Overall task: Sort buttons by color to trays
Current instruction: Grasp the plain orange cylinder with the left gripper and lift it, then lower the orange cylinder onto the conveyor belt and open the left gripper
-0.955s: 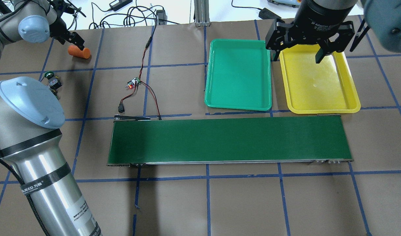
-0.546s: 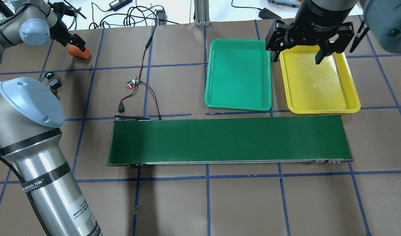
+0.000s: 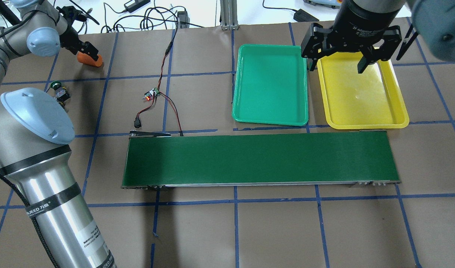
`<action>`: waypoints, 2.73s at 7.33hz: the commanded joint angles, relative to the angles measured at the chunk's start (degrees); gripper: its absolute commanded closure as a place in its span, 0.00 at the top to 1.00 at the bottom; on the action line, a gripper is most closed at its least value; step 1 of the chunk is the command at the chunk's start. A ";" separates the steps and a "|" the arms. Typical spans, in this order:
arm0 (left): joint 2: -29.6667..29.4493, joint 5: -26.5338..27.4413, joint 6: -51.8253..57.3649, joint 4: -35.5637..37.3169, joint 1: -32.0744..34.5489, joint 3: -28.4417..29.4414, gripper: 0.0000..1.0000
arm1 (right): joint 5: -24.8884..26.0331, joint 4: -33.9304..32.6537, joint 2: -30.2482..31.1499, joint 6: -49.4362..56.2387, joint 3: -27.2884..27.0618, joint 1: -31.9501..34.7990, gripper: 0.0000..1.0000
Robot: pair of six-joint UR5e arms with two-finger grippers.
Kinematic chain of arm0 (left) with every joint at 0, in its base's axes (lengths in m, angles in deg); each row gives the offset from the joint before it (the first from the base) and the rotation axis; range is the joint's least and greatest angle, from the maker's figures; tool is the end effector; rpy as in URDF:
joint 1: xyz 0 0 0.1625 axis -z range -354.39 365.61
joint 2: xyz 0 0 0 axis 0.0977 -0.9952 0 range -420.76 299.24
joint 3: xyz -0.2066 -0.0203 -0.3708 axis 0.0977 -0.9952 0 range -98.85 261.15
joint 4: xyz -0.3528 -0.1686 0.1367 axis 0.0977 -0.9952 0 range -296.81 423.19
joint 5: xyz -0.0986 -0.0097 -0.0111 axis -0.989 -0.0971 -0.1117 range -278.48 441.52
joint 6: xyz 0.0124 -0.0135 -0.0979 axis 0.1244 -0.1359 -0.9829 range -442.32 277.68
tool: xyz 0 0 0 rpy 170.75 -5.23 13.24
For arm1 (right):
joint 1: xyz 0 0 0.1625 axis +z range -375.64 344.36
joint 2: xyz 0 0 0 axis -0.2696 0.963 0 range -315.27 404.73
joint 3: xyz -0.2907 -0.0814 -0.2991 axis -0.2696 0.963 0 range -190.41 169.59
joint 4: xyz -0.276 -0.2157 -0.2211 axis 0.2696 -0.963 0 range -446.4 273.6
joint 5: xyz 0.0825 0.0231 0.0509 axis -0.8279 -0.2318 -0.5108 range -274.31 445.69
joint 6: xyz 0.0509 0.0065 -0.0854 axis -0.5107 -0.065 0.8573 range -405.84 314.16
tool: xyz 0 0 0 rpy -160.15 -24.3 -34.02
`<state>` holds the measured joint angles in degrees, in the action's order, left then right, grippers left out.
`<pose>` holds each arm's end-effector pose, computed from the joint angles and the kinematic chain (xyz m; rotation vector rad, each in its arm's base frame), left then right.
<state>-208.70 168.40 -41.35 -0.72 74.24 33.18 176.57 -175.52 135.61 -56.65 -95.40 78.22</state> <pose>0.1815 -0.8449 0.2002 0.5322 3.0375 -0.2784 0.1646 -0.4816 0.5372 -0.1911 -3.1285 0.1390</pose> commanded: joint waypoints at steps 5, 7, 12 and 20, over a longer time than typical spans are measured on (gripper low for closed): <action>-1.04 -0.04 0.08 0.19 -0.16 -0.28 0.01 | 0.00 0.00 0.00 0.00 0.00 -0.09 1.00; 2.37 0.74 -1.67 -6.17 1.40 -2.03 0.00 | 0.00 0.00 0.00 0.00 0.00 -0.09 1.00; 38.80 0.13 -27.48 -15.19 10.44 -43.62 0.00 | 0.00 0.00 0.00 0.00 0.00 -0.09 1.00; 48.97 0.74 -37.54 -4.31 19.88 -63.49 1.00 | 0.00 0.00 0.00 0.00 0.00 -0.09 1.00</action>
<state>-160.20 168.97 -79.42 -7.04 94.53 -30.71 176.57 -175.52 135.61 -56.65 -95.40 78.13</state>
